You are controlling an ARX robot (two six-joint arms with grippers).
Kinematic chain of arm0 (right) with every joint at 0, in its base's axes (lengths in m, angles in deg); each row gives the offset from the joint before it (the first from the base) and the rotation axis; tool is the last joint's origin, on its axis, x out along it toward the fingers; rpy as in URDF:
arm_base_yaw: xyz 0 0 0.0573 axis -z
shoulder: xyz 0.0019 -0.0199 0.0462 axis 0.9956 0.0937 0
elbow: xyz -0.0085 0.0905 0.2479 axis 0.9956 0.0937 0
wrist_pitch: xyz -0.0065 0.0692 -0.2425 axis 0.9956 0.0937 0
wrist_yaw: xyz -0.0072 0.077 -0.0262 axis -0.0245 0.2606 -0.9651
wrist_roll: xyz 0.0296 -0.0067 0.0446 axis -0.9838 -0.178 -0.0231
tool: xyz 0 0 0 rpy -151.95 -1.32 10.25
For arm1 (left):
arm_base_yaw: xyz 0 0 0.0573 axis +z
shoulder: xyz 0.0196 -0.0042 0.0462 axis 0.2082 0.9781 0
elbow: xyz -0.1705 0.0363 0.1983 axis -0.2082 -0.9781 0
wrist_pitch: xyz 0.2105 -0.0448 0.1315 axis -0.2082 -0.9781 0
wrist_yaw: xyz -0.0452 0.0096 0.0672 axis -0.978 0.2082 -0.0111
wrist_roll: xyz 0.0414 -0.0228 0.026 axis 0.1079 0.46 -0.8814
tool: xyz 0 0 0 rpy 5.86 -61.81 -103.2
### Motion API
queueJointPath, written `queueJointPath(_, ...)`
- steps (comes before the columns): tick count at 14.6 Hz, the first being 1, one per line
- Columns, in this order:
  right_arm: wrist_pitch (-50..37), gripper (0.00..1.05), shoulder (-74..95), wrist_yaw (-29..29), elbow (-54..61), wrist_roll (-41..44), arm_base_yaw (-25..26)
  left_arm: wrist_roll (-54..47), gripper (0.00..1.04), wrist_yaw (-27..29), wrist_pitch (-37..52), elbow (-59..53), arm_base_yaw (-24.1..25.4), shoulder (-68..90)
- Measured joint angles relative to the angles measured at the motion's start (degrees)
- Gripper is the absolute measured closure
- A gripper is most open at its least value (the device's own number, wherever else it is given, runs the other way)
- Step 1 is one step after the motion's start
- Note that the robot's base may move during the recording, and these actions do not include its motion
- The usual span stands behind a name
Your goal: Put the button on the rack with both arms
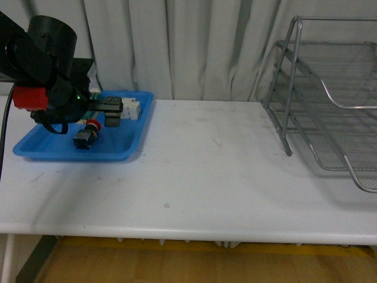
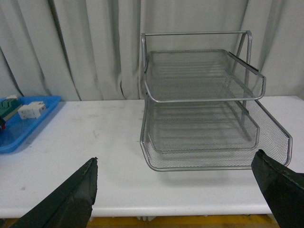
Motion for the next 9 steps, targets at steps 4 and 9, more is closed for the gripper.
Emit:
queueJointPath(4, 0.0, 0.06, 0.0, 0.0, 0.0, 0.0, 0.0, 0.5, 0.07, 0.6, -1.9, 5.7, 1.0, 5.9)
queueJointPath(9, 0.0, 0.06, 0.0, 0.0, 0.0, 0.0, 0.0, 0.4, 0.07, 2.0, -2.0, 10.2, 2.4, 9.3)
